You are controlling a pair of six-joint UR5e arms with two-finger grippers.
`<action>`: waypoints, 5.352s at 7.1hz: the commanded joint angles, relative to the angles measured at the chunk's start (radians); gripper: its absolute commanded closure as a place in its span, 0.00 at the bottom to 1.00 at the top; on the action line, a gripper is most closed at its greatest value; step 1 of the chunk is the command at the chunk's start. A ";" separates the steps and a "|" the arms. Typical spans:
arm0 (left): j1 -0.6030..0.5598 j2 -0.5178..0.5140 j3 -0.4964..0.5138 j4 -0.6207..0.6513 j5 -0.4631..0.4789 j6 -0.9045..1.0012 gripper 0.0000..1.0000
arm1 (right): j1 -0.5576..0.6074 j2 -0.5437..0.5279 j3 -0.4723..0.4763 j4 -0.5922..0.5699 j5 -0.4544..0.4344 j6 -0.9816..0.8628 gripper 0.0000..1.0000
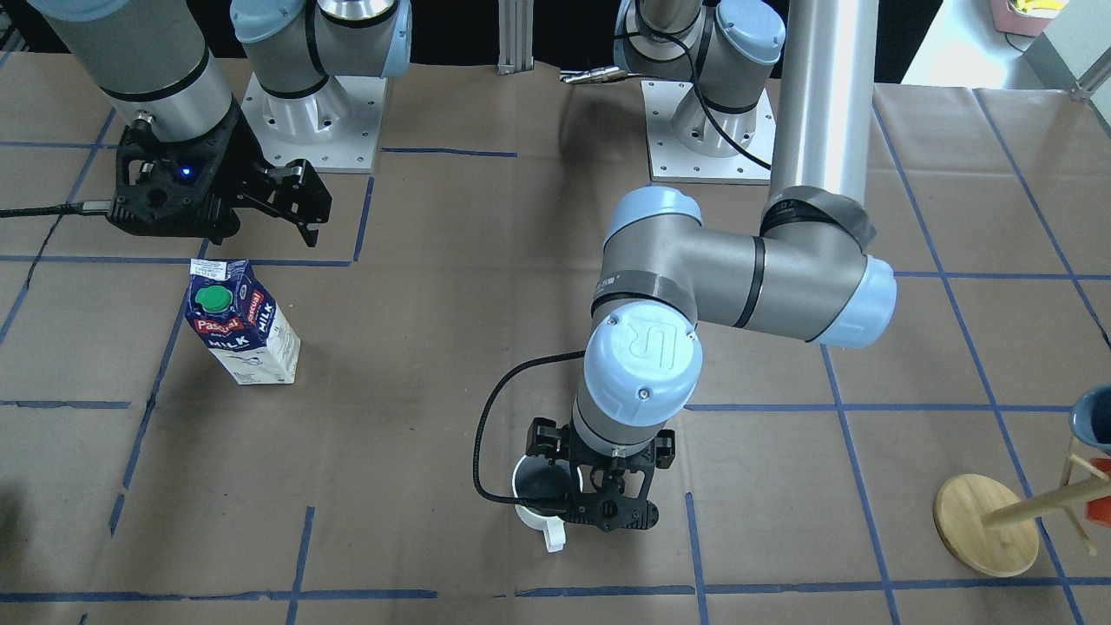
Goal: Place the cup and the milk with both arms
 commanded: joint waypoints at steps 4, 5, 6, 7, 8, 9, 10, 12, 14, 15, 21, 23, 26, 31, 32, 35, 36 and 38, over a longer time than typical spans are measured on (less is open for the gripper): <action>0.067 0.373 -0.172 -0.218 0.015 0.065 0.01 | -0.052 -0.039 0.076 -0.052 -0.023 -0.144 0.00; 0.113 0.462 -0.283 -0.210 0.014 0.068 0.01 | -0.116 -0.085 0.130 -0.061 -0.018 -0.217 0.00; 0.145 0.554 -0.373 -0.210 0.015 0.085 0.00 | -0.200 -0.134 0.176 -0.069 -0.014 -0.282 0.00; 0.148 0.607 -0.412 -0.206 0.014 0.085 0.00 | -0.234 -0.155 0.195 -0.081 -0.009 -0.304 0.00; 0.152 0.613 -0.411 -0.204 0.012 0.085 0.00 | -0.244 -0.146 0.207 -0.142 -0.006 -0.351 0.00; 0.155 0.618 -0.417 -0.206 0.000 0.079 0.00 | -0.245 -0.144 0.244 -0.196 -0.006 -0.359 0.00; 0.156 0.603 -0.422 -0.206 0.000 0.079 0.00 | -0.242 -0.144 0.279 -0.277 -0.004 -0.350 0.00; 0.159 0.595 -0.422 -0.206 0.000 0.080 0.00 | -0.241 -0.107 0.290 -0.328 0.015 -0.345 0.00; 0.161 0.616 -0.419 -0.207 -0.002 0.074 0.00 | -0.236 -0.043 0.291 -0.368 0.034 -0.344 0.00; 0.159 0.595 -0.420 -0.206 -0.005 0.068 0.00 | -0.236 -0.017 0.293 -0.380 0.036 -0.344 0.00; 0.159 0.615 -0.436 -0.207 -0.003 0.076 0.00 | -0.213 0.040 0.327 -0.397 0.033 -0.339 0.14; 0.159 0.615 -0.436 -0.210 -0.002 0.077 0.00 | -0.213 0.042 0.328 -0.411 0.028 -0.337 0.36; 0.159 0.613 -0.437 -0.215 0.001 0.080 0.00 | -0.213 0.042 0.322 -0.411 0.028 -0.337 0.50; 0.159 0.610 -0.456 -0.210 -0.002 0.080 0.00 | -0.210 0.037 0.185 -0.288 0.026 -0.322 0.51; 0.158 0.612 -0.456 -0.210 -0.002 0.079 0.00 | -0.210 0.042 0.096 -0.186 0.025 -0.321 0.51; 0.158 0.604 -0.456 -0.210 -0.002 0.077 0.00 | -0.111 0.197 -0.113 -0.136 0.025 -0.196 0.50; 0.158 0.604 -0.456 -0.207 -0.002 0.077 0.00 | -0.050 0.297 -0.229 -0.132 0.022 -0.110 0.50; 0.158 0.606 -0.456 -0.207 -0.003 0.077 0.00 | 0.056 0.501 -0.477 -0.069 0.014 0.074 0.50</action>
